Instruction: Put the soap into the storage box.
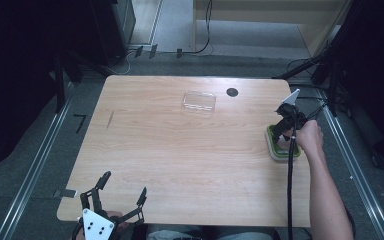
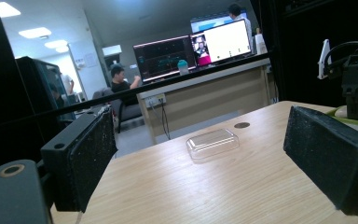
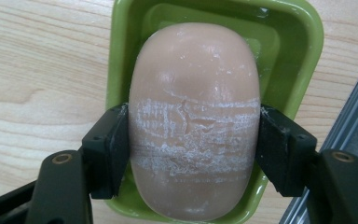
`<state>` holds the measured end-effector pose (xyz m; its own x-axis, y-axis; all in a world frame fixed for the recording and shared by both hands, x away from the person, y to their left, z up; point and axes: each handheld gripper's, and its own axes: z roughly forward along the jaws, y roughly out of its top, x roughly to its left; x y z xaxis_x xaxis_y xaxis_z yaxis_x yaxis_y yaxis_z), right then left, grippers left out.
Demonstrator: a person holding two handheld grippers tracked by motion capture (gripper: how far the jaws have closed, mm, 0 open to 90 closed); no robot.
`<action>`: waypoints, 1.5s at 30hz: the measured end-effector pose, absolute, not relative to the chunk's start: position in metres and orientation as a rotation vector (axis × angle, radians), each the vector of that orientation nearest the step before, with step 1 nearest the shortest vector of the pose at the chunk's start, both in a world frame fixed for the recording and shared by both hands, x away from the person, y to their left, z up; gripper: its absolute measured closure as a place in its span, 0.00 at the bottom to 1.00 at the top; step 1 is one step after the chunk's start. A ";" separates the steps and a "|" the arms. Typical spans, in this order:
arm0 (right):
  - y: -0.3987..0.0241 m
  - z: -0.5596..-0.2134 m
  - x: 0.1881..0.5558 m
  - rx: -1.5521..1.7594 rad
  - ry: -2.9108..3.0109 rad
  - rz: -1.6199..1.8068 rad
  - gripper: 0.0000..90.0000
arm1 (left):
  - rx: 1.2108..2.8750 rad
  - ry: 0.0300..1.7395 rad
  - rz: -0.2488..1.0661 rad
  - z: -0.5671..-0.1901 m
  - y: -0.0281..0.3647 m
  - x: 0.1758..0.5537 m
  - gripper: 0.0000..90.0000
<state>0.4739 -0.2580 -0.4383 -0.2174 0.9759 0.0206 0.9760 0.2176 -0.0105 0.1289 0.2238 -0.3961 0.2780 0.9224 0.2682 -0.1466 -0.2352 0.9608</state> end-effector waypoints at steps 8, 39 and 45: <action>-0.257 -0.443 0.476 -1.986 -2.429 0.009 0.37 | 1.436 0.770 1.211 -0.396 0.224 0.129 0.11; -0.259 -0.447 0.476 -1.980 -2.410 0.018 0.38 | 1.435 0.768 1.210 -0.396 0.224 0.129 0.11; -0.259 -0.446 0.475 -1.990 -2.398 0.013 0.38 | 1.435 0.768 1.211 -0.396 0.224 0.129 0.11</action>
<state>0.4752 -0.2588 -0.4464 -0.1844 0.9828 0.0140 0.9825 0.1847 -0.0228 0.1290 0.2238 -0.3962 0.2797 0.9215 0.2694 -0.1492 -0.2355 0.9604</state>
